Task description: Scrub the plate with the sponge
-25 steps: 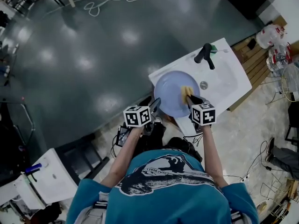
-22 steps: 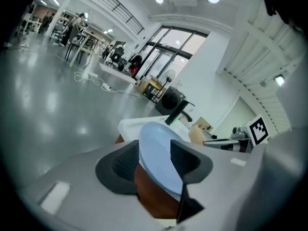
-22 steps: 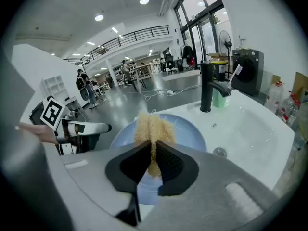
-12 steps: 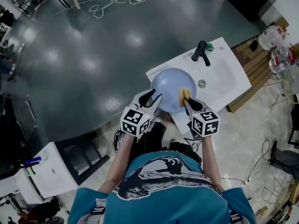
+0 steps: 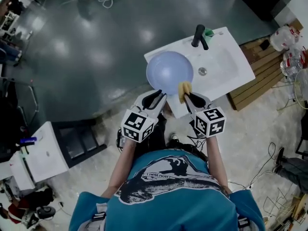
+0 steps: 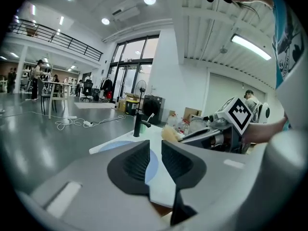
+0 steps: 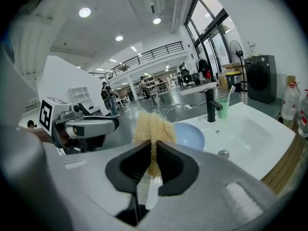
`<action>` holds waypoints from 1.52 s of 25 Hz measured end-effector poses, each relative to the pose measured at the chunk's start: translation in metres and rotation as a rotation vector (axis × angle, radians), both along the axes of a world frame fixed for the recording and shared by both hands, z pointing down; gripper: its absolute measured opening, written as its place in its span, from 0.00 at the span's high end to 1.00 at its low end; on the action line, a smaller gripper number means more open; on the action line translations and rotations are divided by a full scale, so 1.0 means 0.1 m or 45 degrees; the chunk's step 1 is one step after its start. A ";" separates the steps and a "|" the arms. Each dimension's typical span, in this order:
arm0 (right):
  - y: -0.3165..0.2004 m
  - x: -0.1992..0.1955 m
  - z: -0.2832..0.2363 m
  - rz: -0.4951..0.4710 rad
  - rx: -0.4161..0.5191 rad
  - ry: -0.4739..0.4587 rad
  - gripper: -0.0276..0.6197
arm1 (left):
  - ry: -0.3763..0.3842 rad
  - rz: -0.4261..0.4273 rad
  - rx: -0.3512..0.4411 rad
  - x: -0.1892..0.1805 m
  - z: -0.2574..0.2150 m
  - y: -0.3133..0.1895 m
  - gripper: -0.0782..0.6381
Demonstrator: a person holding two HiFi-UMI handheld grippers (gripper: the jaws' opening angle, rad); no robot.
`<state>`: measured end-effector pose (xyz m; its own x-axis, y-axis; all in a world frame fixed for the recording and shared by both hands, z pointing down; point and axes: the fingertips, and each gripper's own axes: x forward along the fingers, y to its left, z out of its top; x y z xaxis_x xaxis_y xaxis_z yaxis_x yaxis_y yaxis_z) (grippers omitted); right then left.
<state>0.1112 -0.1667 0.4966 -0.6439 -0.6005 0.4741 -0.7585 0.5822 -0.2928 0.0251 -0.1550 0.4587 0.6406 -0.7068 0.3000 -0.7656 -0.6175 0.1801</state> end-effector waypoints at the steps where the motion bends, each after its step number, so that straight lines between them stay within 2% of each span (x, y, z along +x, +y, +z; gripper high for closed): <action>1: 0.09 0.04 -0.01 -0.016 0.007 -0.006 0.91 | 0.005 -0.018 -0.001 0.04 0.00 0.10 0.77; 9: 0.78 0.27 -0.10 -0.147 0.060 -0.051 0.91 | 0.073 -0.204 0.000 0.27 0.02 0.91 0.80; 12: 0.96 0.34 -0.12 -0.175 0.054 -0.068 0.91 | 0.076 -0.243 -0.010 0.35 0.01 1.13 0.80; 22: 1.25 0.38 -0.14 -0.238 0.046 -0.107 0.91 | 0.078 -0.317 -0.014 0.45 -0.07 1.42 0.88; 28: 1.28 0.29 -0.16 -0.259 0.055 -0.089 0.91 | 0.113 -0.349 -0.014 0.32 -0.12 1.49 0.89; 38: 1.53 0.02 -0.14 -0.282 0.057 -0.020 0.91 | 0.117 -0.339 -0.027 0.07 -0.07 1.77 0.89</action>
<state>0.1131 -0.0133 0.4826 -0.7697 -0.4637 0.4388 -0.6060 0.7468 -0.2740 0.0316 0.0221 0.4521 0.4586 -0.8479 0.2660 -0.8802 -0.3923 0.2671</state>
